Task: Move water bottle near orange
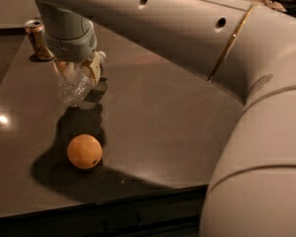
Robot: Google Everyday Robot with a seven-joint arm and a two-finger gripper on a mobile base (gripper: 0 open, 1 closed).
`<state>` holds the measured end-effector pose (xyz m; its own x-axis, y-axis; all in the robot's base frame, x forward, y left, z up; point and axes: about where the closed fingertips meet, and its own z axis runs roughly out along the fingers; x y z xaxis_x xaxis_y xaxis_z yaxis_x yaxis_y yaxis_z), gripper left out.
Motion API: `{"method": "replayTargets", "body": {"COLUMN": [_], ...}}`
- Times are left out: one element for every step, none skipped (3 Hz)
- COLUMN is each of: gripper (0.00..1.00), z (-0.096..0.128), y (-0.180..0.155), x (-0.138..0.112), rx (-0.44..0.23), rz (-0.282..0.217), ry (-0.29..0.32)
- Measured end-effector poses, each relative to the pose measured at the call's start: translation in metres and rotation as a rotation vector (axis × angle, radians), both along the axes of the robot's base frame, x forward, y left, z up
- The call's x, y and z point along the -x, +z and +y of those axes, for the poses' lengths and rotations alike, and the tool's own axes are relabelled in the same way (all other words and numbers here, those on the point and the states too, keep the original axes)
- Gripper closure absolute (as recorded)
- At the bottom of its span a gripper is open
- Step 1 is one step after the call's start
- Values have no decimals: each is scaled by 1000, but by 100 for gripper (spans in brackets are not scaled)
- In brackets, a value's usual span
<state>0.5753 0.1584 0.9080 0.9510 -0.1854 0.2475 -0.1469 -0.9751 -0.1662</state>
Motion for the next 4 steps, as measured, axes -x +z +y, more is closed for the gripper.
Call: {"method": "replayTargets", "body": {"gripper": [100, 100, 100, 85], "z": [-1, -3, -6, -9], "y": [-10, -22, -33, -38], "x": [20, 36, 46, 52], "rx": [12, 22, 31, 26], "rz": [11, 23, 25, 20], "ry": [32, 66, 94, 109]}}
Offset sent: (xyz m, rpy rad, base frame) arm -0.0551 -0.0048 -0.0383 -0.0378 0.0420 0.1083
